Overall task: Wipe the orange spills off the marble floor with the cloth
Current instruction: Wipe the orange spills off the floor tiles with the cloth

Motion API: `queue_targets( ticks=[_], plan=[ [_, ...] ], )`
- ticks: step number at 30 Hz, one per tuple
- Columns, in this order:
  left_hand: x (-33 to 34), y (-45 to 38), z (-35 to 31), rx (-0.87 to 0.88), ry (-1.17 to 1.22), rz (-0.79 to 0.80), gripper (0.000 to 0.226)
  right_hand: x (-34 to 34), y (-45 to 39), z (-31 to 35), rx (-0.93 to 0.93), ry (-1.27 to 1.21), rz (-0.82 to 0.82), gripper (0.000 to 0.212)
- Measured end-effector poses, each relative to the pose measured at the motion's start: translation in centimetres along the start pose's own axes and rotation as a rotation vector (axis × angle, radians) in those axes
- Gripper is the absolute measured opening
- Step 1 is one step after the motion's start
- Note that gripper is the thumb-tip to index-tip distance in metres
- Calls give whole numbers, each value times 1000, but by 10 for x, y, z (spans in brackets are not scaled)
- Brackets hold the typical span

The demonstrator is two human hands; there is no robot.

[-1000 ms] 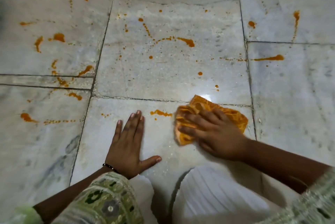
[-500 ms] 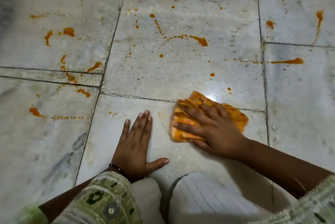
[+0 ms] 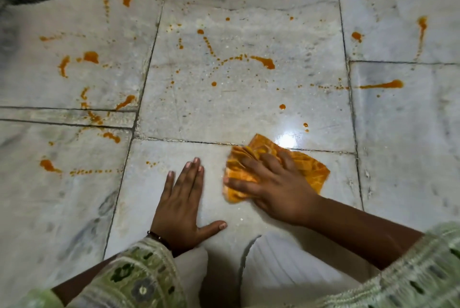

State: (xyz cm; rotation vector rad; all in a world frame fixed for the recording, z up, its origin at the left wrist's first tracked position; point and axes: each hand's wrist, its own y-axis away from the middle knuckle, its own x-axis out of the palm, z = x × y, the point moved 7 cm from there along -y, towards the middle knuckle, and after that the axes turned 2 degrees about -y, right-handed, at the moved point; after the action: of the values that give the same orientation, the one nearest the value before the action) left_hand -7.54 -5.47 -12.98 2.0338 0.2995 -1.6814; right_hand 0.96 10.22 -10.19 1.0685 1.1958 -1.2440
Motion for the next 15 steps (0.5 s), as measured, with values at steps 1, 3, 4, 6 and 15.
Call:
queue_targets(
  ticks=[1,3,4,6,15],
  plan=[
    [1,-1,0,-1,1,6,108,-2,11,-7,32,-3,-13,52],
    [1,-2,2,-8,4,15,108,-6,16,-27,163,-4,-24,53],
    [1,-2,2,-8,3,23,108,-6,8,-36,234,-6,-25,54],
    [2,0,1,-1,11,47,108,-4,-16,-41,306,13,-5,56],
    [-9,-3,14,129,40,34,89,-2,35,3,93,9,-17,51]
  ],
)
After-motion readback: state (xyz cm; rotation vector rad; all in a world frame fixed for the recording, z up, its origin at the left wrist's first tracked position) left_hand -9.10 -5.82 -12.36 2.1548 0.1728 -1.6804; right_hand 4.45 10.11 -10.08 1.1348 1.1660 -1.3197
